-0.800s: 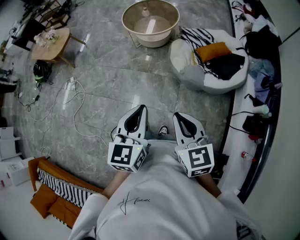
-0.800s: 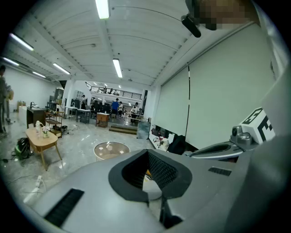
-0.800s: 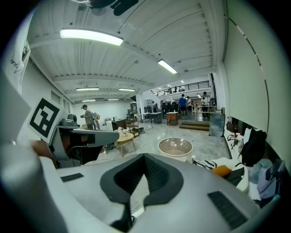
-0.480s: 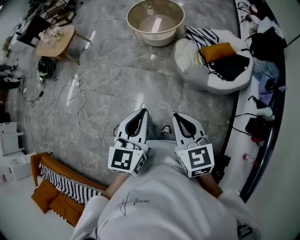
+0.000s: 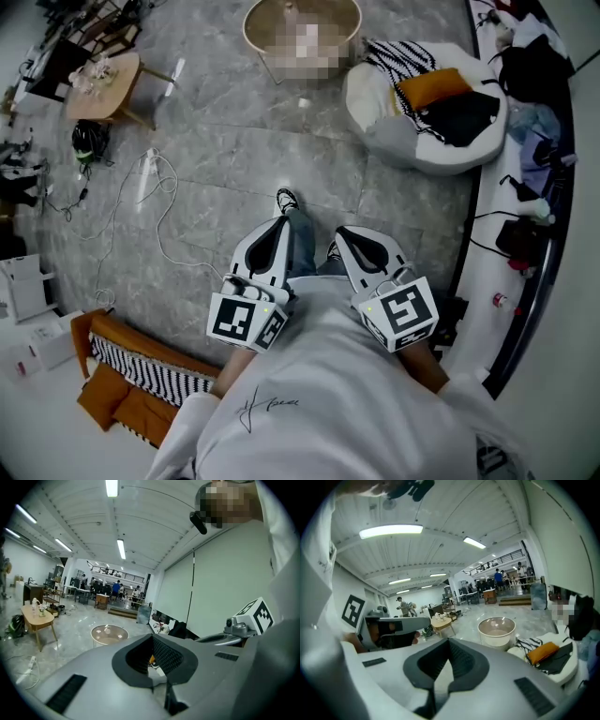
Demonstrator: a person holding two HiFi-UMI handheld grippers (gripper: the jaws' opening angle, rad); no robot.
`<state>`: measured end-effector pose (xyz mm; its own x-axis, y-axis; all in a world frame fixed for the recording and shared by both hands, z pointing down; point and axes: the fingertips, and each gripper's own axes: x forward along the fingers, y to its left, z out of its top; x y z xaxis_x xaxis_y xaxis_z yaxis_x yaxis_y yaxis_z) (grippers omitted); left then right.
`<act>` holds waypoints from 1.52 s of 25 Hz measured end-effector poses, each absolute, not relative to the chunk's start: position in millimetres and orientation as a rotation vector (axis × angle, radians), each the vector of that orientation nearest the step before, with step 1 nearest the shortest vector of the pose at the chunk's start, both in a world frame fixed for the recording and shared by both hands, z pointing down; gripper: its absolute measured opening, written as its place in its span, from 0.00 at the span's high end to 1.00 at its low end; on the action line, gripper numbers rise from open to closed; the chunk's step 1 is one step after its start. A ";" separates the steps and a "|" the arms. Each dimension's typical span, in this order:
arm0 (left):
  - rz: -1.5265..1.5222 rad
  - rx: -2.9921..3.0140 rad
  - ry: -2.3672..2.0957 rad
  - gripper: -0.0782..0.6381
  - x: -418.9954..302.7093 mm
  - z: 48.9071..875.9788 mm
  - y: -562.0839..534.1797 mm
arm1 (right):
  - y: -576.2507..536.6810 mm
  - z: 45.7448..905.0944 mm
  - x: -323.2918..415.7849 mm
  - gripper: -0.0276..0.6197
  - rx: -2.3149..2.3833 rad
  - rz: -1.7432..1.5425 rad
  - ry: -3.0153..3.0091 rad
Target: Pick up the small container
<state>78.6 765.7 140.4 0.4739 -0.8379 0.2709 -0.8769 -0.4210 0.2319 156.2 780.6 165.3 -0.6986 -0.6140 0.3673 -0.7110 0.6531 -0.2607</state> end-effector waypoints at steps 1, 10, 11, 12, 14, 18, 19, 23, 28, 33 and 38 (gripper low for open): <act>0.164 2.393 -1.448 0.87 78.2 140.8 762.7 | 778.4 166.6 154.9 0.93 1.069 0.554 -2.621; 0.138 2.407 -1.430 0.87 63.3 145.9 722.1 | 746.2 177.7 131.5 0.93 0.983 0.589 -2.628; 0.133 2.403 -1.427 0.87 60.1 146.3 716.2 | 740.7 176.8 128.8 0.93 0.985 0.576 -2.636; 0.129 2.399 -1.422 0.87 56.9 146.6 710.1 | 734.6 175.7 125.6 0.93 0.989 0.562 -2.641; 0.126 2.395 -1.413 0.87 50.0 146.7 696.8 | 720.6 173.2 118.9 0.93 1.004 0.549 -2.649; 0.138 2.401 -1.400 0.87 33.7 147.5 672.4 | 692.7 169.0 102.9 0.93 1.031 0.549 -2.661; 0.140 2.403 -1.393 0.87 30.2 147.8 665.3 | 685.4 168.9 98.7 0.93 1.036 0.556 -2.658; 0.135 2.413 -1.387 0.87 10.9 144.5 634.2 | 654.7 166.0 77.1 0.93 1.049 0.533 -2.633; 0.131 2.429 -1.399 0.87 -17.6 136.8 599.9 | 617.1 159.0 50.6 0.93 1.072 0.521 -2.598; 0.114 2.424 -1.430 0.87 -48.4 132.8 562.9 | 579.4 153.7 27.5 0.93 1.081 0.502 -2.600; 0.104 2.427 -1.469 0.87 -79.6 125.1 528.8 | 541.6 145.7 2.5 0.93 1.089 0.479 -2.611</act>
<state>-79.6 528.8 125.1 0.4739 -0.8537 0.2158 -0.8757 -0.4311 0.2176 2.5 541.6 145.7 -0.6803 -0.6330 0.3695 -0.7230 0.6624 -0.1963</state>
